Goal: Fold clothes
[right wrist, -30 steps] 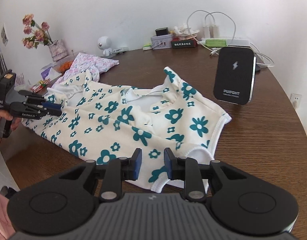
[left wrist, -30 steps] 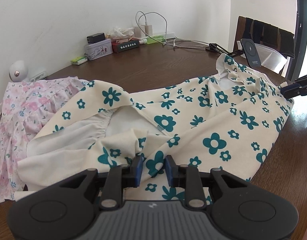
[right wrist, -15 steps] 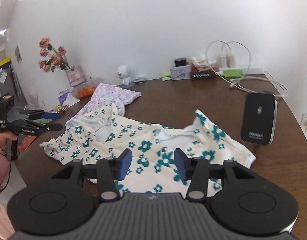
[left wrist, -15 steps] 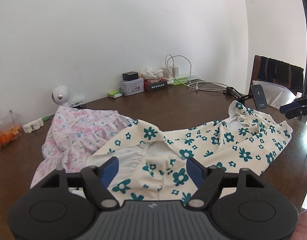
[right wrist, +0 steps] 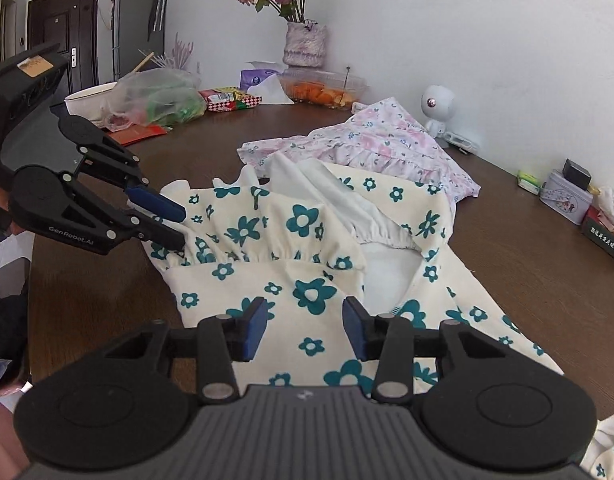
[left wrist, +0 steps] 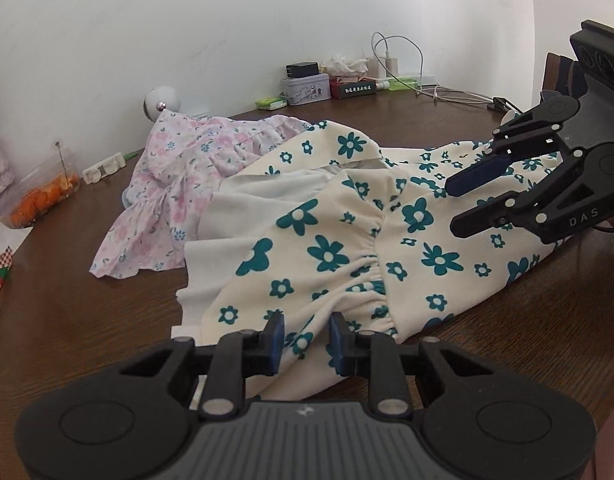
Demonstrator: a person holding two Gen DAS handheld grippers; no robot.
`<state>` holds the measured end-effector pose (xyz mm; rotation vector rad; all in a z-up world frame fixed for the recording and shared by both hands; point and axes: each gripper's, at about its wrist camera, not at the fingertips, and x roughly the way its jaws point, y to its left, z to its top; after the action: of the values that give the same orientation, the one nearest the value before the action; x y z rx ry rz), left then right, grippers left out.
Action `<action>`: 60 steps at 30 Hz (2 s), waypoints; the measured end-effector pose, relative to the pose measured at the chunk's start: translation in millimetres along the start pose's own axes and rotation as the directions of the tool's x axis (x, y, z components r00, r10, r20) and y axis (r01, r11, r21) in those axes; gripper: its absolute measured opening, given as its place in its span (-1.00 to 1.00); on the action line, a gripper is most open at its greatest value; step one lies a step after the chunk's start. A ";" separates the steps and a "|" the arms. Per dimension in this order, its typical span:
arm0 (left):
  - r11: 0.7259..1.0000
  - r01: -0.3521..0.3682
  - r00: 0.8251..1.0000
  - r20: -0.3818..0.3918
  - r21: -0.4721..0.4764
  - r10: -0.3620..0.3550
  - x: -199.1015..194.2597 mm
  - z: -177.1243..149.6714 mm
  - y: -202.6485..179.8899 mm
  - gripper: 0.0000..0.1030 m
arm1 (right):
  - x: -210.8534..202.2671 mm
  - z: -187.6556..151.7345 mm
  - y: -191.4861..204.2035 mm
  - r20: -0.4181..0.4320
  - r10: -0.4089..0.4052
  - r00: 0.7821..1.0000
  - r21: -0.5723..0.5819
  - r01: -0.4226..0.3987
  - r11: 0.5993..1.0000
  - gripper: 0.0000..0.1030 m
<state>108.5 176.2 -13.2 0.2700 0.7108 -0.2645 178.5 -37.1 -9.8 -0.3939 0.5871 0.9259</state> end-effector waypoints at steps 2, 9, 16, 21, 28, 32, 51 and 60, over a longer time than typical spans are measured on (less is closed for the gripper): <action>1.000 -0.001 1.000 0.000 0.003 0.001 1.0 -3.2 3.4 -0.56 | 8.6 -3.0 -3.1 -0.023 0.007 1.000 0.017 -0.007 1.000 -0.25; 1.000 0.008 1.000 0.013 -0.025 -0.008 3.7 -8.7 23.3 -0.52 | 7.9 -14.6 -10.4 -0.047 0.013 0.999 0.038 -0.012 0.999 -0.39; 0.994 0.059 0.998 0.045 -0.092 -0.055 4.2 -17.4 37.8 -0.51 | 5.0 -22.1 -8.4 -0.030 0.007 1.000 0.038 -0.006 0.999 -0.38; 0.990 0.064 0.997 0.047 -0.125 -0.058 -0.2 -12.2 43.0 -0.43 | -2.5 -21.2 -10.3 -0.023 0.017 1.000 0.046 -0.016 0.999 -0.35; 0.994 0.093 0.980 0.172 0.064 -0.103 -32.3 38.1 -8.6 0.13 | -49.7 -36.9 -22.5 -0.029 -0.023 0.999 0.026 0.024 0.999 0.11; 0.959 0.199 0.957 0.172 0.203 -0.236 -11.7 64.6 -62.7 0.04 | -79.0 -48.9 -30.4 -0.035 -0.057 0.998 0.004 0.057 0.998 0.00; 0.913 0.330 0.943 -0.034 0.240 -0.332 62.3 66.3 -92.6 -0.65 | -82.8 -77.7 -63.6 -0.169 0.034 0.985 -0.151 -0.060 0.987 -0.53; 0.917 0.337 0.942 -0.069 0.215 -0.329 57.3 65.0 -77.2 -0.55 | -116.5 -106.8 -98.9 -0.198 0.027 0.980 -0.103 -0.048 0.994 -0.53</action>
<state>164.0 74.3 -16.1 0.3684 0.7582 -0.6707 174.8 -223.5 -13.2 -0.5772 0.7292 0.9632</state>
